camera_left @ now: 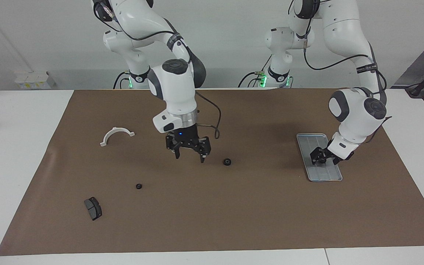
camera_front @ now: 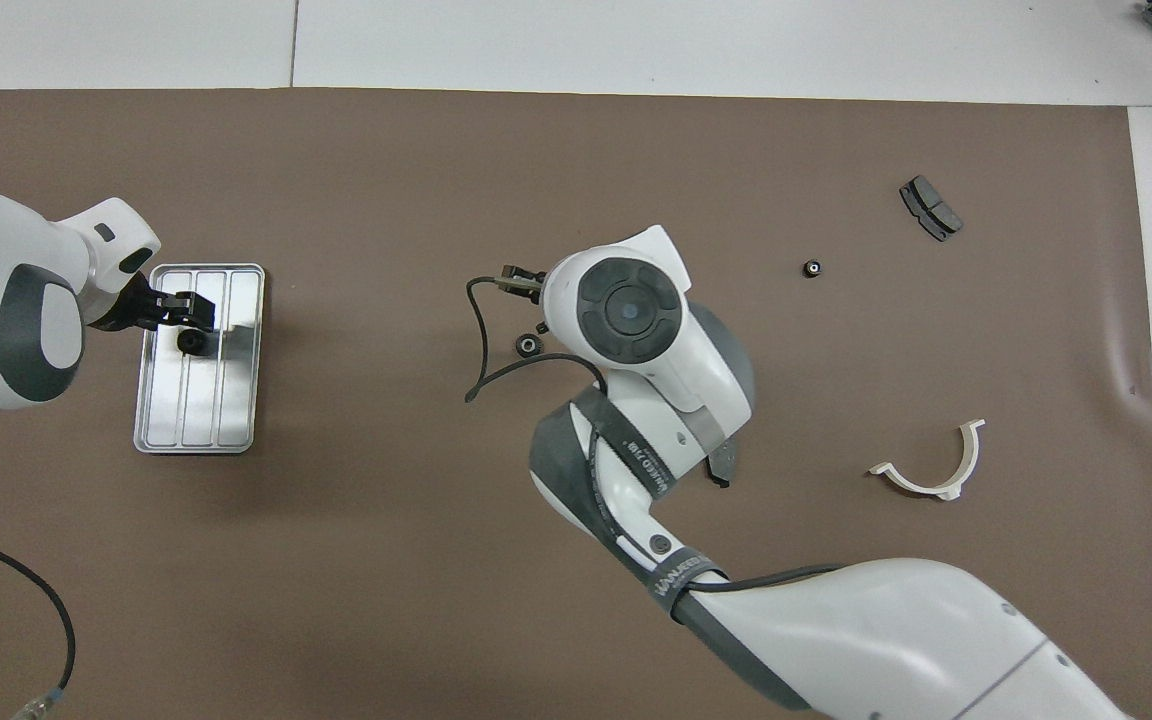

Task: Pick bearing gear from pile to tray
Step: 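Release the second gear at center while the left gripper withdraws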

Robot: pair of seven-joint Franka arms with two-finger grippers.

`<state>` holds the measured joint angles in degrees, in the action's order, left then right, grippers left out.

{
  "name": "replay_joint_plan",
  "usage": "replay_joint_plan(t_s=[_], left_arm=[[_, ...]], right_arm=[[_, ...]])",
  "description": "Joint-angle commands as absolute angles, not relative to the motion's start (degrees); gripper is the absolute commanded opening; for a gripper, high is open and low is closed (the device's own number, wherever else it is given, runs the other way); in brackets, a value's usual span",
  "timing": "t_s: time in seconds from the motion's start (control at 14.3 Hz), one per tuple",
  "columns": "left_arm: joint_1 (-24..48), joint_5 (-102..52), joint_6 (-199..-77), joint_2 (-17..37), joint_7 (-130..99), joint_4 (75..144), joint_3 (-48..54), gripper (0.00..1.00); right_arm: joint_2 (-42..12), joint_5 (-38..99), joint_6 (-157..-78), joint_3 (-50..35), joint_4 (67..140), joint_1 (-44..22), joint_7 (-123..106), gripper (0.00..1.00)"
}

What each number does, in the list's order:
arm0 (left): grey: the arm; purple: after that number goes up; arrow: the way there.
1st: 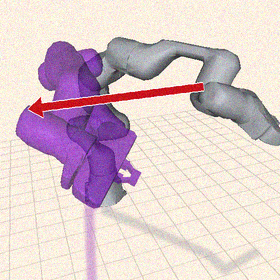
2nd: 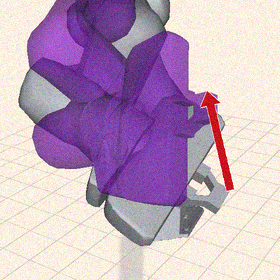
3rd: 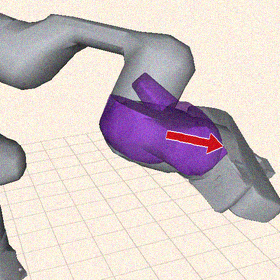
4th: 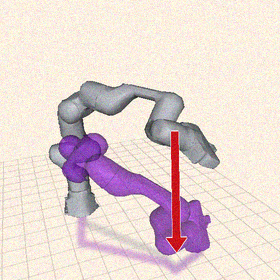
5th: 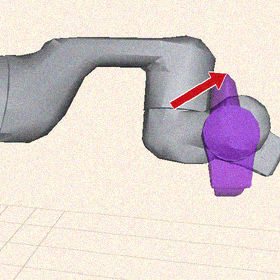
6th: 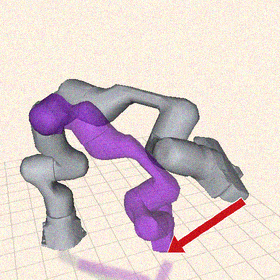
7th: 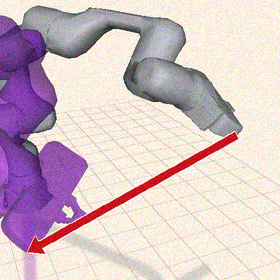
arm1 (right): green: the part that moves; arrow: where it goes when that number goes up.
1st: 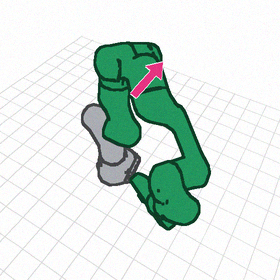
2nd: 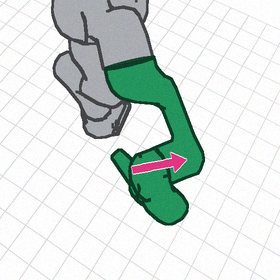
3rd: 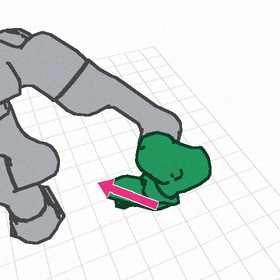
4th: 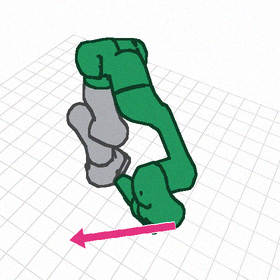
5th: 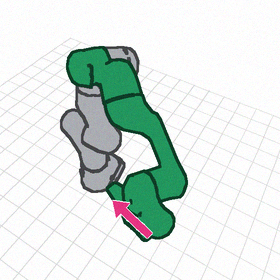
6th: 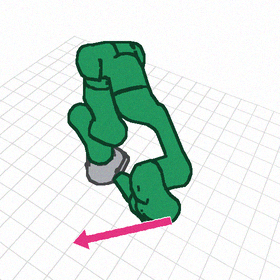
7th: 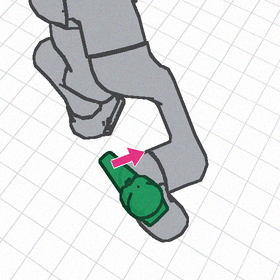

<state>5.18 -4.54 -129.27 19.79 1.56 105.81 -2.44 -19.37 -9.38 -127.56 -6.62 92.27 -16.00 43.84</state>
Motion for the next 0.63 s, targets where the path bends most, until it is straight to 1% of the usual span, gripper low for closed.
replay_joint_plan(t_s=[0.0, 0.14, 0.35, 0.56], left_arm=[[13.24, -5.01, -132.97, 19.78, -10.33, 106.17, -3.25, 1.0], [19.13, -5.01, -135.51, 19.95, -19.73, 106.43, -3.25, 1.0], [27.48, -4.66, -136.23, 21.09, -27.49, 105.3, -3.51, 1.0], [32.16, -4.48, -136.41, 24.33, -29.88, 101.18, -3.6, 1.0]], right_arm=[[-17.93, -9.59, -126.39, -7.73, 95.01, -10.39, 35.37, 1.0], [-17.93, -9.41, -125.08, -7.82, 96.15, -6.96, 25.1, 1.0], [-20.2, -7.74, -124.01, -7.73, 96.59, -3.7, 13.4, 1.0], [-22.23, -7.73, -124.98, -7.73, 96.42, -0.71, 5.03, 1.0]])
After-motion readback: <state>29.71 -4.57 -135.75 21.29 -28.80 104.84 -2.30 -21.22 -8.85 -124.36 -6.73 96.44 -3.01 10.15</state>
